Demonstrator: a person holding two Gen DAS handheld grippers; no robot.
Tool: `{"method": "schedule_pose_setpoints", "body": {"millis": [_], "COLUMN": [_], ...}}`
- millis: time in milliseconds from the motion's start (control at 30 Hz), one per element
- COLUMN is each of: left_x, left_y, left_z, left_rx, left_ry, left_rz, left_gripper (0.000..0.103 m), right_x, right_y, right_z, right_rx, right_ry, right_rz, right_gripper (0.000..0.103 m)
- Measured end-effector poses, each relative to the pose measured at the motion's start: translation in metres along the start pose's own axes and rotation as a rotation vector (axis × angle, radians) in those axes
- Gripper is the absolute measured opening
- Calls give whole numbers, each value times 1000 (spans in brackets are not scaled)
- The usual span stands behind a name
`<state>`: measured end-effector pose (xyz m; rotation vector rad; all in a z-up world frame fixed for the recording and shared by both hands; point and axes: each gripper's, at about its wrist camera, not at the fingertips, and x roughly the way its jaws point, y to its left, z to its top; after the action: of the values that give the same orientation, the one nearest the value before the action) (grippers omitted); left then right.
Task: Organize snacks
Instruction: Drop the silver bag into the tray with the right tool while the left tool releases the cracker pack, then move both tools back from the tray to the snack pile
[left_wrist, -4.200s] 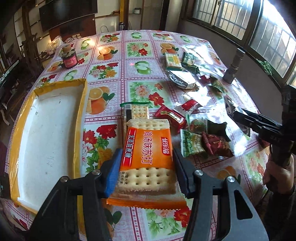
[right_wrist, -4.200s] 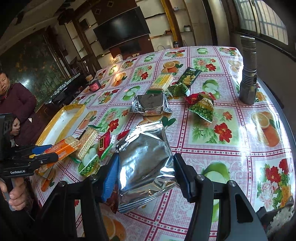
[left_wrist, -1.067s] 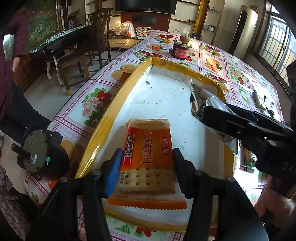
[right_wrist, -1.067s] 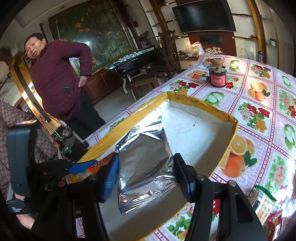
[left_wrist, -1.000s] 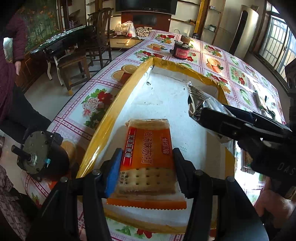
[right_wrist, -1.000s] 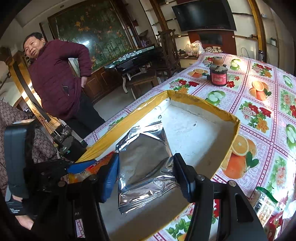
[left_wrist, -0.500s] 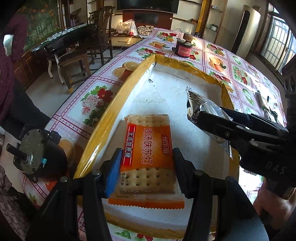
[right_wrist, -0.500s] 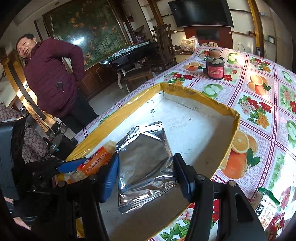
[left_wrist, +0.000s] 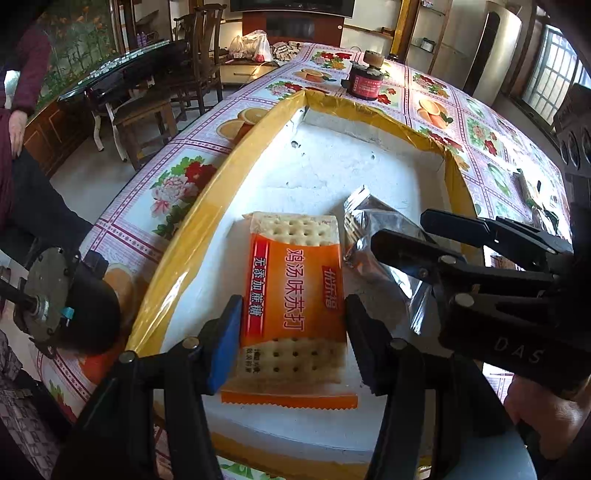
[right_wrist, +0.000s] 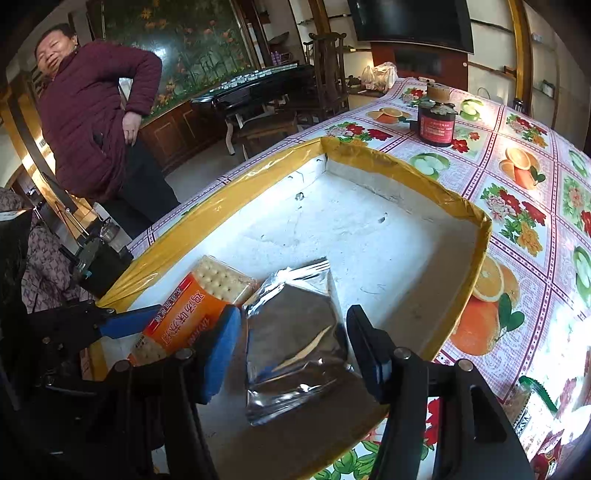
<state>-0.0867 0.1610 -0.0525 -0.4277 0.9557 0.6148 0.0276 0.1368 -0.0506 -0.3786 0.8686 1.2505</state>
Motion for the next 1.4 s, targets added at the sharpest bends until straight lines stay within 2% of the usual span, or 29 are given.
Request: {"method": "schedule_pose_setpoints", "body": {"millis": [100,167,233,333,467,833,1400], "left_x": [-5,-9,-14,-23,-33,-56,-77], "left_y": [-1,-2,-4,-7,-11,-28,-56], "left_z": [0,1,1,2,4,-1,-10], "left_rx": [3,2,1,5,4,28,90], "left_ry": [-12,-23,-39,-70,-105,-150,-198], "left_rz": [8,14,22,46,59,67,92], "left_gripper": [59,64,70,74,76,79,83], "right_x": [-7,-15,-29,-55,-87,-127,-188], "right_y": [-2,-5,-9,-17,-32,-65,-103], "right_z": [-1,-1,-2,-5,-15,-46,-109], "right_rx": [11,21,37,68,116,214,302], "right_ry": [-17,-39,-74,-147,-216,-262,-311], "right_rz": [-2,-1,4,27,16,-15,-126], "right_gripper": [60,61,61,66,69,70,73]}}
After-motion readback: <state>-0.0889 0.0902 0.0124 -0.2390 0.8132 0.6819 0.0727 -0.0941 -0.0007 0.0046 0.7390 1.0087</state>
